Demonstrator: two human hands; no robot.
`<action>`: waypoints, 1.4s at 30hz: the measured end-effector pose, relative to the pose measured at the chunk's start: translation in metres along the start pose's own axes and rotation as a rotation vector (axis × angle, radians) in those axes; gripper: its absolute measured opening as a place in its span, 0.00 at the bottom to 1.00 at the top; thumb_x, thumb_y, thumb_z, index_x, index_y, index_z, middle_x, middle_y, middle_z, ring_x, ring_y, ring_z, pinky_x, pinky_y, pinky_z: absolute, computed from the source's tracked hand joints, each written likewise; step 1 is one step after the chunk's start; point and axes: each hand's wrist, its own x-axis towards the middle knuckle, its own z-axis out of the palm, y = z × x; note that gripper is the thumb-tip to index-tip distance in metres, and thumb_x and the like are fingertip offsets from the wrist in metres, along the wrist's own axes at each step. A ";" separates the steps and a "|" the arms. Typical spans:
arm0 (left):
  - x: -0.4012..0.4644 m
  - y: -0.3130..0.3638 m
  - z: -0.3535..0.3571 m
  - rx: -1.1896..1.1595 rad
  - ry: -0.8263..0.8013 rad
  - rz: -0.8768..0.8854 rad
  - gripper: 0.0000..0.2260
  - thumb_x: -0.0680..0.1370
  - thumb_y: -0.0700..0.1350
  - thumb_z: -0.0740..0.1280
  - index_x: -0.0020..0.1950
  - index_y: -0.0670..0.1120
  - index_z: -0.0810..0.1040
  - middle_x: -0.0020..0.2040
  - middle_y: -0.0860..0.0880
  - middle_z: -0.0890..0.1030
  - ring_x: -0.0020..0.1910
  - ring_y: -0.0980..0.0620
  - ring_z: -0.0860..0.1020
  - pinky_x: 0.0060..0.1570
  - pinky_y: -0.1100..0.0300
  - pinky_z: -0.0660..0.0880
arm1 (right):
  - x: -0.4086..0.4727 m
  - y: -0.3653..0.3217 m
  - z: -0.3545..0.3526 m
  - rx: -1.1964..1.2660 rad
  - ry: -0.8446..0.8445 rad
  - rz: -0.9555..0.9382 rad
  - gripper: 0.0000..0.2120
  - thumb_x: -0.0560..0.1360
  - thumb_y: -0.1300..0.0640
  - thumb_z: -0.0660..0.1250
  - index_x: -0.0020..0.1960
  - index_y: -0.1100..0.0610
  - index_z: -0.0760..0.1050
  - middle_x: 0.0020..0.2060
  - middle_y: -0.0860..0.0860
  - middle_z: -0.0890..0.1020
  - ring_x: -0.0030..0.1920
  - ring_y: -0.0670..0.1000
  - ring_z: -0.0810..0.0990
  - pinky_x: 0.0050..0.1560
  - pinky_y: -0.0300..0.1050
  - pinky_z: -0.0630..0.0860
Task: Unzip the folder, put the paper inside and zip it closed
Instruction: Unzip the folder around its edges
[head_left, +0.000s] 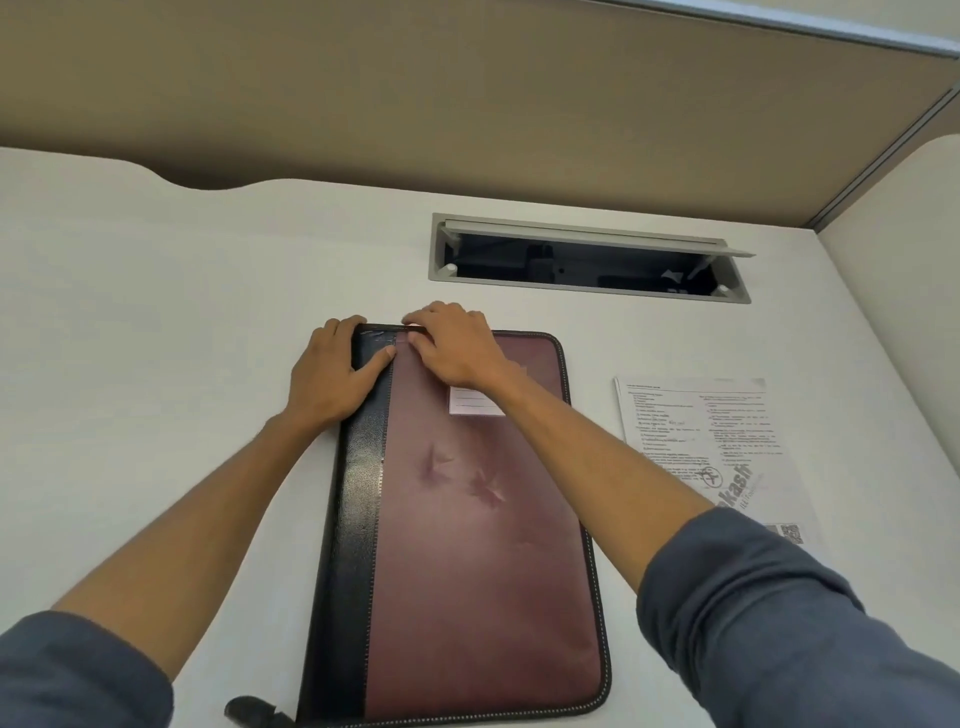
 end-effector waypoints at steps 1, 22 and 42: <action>0.000 -0.002 0.001 -0.025 0.015 -0.009 0.26 0.76 0.63 0.63 0.67 0.48 0.70 0.60 0.47 0.76 0.60 0.46 0.73 0.53 0.50 0.72 | 0.008 -0.003 -0.001 0.026 -0.040 0.000 0.17 0.81 0.52 0.56 0.67 0.50 0.73 0.64 0.53 0.77 0.64 0.56 0.73 0.63 0.55 0.68; -0.002 -0.007 0.010 -0.359 0.132 -0.097 0.33 0.65 0.64 0.73 0.62 0.53 0.63 0.48 0.52 0.75 0.44 0.53 0.75 0.40 0.64 0.67 | 0.081 -0.039 -0.008 0.309 -0.412 -0.076 0.18 0.76 0.66 0.55 0.55 0.58 0.82 0.56 0.55 0.81 0.53 0.51 0.74 0.52 0.40 0.67; 0.000 -0.007 0.008 -0.210 0.097 -0.045 0.26 0.72 0.63 0.68 0.65 0.52 0.74 0.48 0.52 0.75 0.50 0.51 0.72 0.47 0.57 0.67 | 0.081 -0.034 -0.036 -0.600 -0.263 -0.579 0.08 0.74 0.60 0.63 0.40 0.55 0.79 0.30 0.51 0.70 0.33 0.57 0.71 0.30 0.43 0.61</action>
